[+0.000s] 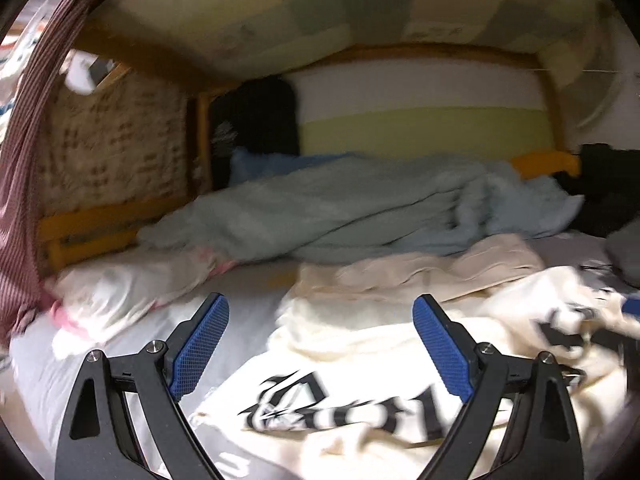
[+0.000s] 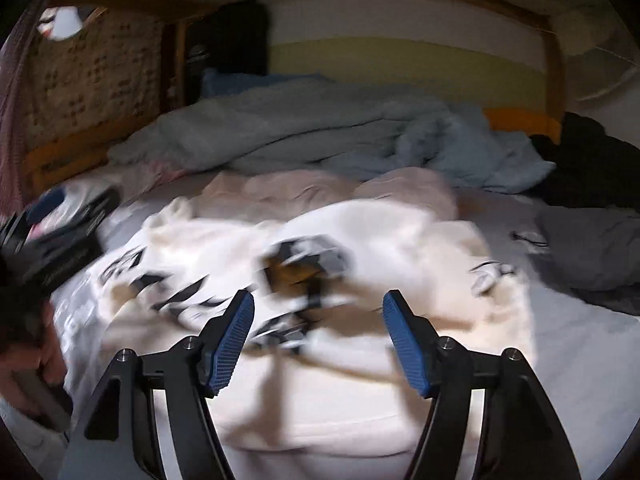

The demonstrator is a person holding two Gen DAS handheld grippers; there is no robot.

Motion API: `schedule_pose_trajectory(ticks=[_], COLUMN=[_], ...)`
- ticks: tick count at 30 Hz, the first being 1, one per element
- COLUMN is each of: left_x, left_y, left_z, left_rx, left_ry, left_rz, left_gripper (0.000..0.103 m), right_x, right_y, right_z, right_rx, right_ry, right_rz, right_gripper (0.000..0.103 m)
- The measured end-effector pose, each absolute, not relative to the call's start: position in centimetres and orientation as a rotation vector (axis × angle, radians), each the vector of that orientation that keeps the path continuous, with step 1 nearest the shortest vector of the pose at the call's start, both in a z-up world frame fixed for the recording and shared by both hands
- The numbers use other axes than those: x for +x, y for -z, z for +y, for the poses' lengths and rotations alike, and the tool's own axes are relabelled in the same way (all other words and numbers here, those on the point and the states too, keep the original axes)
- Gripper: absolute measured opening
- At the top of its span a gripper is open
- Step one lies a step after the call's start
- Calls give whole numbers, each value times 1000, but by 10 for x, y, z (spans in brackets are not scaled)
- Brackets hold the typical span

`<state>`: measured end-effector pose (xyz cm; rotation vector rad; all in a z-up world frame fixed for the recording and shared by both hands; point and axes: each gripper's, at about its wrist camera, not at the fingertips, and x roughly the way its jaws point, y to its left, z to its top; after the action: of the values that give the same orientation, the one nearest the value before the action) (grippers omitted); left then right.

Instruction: Fold large clothes

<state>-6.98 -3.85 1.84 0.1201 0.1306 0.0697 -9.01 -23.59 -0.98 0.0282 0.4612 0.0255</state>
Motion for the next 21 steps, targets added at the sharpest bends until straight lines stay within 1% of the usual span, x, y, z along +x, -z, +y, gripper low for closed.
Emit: schedule_pose_trajectory(ticks=[2,3,4,5,7,12,18,21], left_x=[-76,-77,-76,-76,-79,-89,-85,-75], left_y=[-24,-27,-30,-33,-40,-41,-20,-5], left_z=[-56,-68,-80,-89,-110,-173,-241,-264], left_rx=[180,232,280,309,361,528,626,673], left_ry=[-26,-33,-28,5,83,268,460,510], left_rz=[103,118,144,160,170,170,267,333], left_gripper=[93,91,81,76,76,76,76,76], right_x=[-88,-88,-86,-84,-86,-86,-98,-105], right_y=[-2,-5,-6,-4,4,8,-12,-18], right_z=[-261,-275,-284,-291,-308,-365,-404,-415], right_rx=[73,86,79,47,6,145,246,284], right_ry=[6,14,12,4,72,164,130,124], right_rz=[460,464,474,499,521,562,537,505], right_gripper=[68,68,70,71,71,71,71,74])
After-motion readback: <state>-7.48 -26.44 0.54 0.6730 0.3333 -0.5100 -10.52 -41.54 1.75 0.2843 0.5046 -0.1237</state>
